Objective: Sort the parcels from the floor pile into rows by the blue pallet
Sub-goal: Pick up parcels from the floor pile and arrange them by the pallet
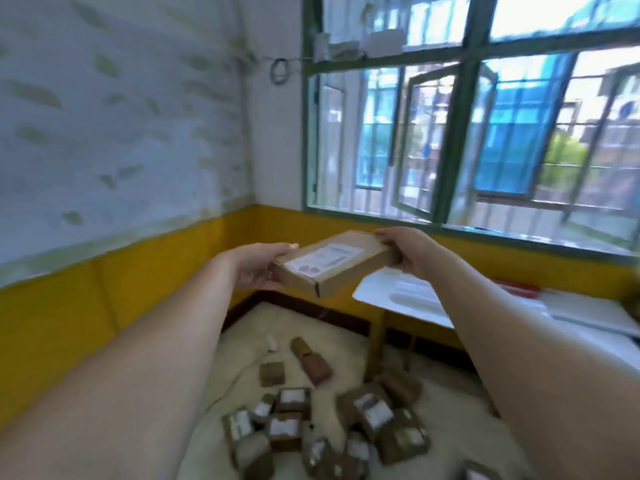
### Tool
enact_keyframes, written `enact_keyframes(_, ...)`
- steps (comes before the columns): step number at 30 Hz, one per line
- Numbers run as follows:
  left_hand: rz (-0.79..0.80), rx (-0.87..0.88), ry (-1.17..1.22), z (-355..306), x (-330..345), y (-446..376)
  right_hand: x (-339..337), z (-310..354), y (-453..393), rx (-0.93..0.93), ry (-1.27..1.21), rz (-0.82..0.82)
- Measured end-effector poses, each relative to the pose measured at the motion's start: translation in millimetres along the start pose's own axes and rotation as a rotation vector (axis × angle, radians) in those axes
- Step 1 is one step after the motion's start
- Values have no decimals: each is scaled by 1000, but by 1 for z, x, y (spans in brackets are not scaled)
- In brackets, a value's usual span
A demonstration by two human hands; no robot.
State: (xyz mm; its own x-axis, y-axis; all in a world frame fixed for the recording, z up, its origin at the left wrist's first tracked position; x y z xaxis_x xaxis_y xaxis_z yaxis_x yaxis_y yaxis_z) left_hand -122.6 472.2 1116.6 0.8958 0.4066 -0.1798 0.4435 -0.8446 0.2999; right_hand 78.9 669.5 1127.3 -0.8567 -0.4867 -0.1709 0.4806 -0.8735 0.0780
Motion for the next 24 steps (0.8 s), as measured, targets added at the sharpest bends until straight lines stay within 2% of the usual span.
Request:
enact_keyframes(3, 240, -4, -64, -1, 101, 6, -103, -36, 44, 48, -98, -205)
enact_keyframes(7, 363, 39, -88, -6, 225, 24, -225, -86, 105, 98, -259, -299)
enact_keyframes(11, 439, 53, -115, -5, 346, 42, -330, -125, 162, 111, -266, -358)
enact_keyframes(18, 515, 225, -109, -15, 588, 63, -517, -189, 236, 95, -163, -440)
enact_keyframes(22, 558, 171, 15, 23, 713, 63, -618, -248, 258, 93, -168, -538)
enact_keyframes(24, 549, 165, -24, 47, 766, 60, -654, -286, 268, 140, -136, -574)
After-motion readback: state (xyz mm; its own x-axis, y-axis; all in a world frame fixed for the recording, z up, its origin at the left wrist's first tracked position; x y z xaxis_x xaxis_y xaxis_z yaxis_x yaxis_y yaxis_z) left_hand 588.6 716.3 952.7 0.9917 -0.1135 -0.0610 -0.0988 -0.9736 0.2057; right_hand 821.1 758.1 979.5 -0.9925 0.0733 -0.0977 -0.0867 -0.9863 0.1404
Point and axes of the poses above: each hand's wrist, its own y-axis away from the middle knuckle, its own x-axis out of the palm, z = x × y, the point moved 4 cm from there along -y, towards the middle knuckle
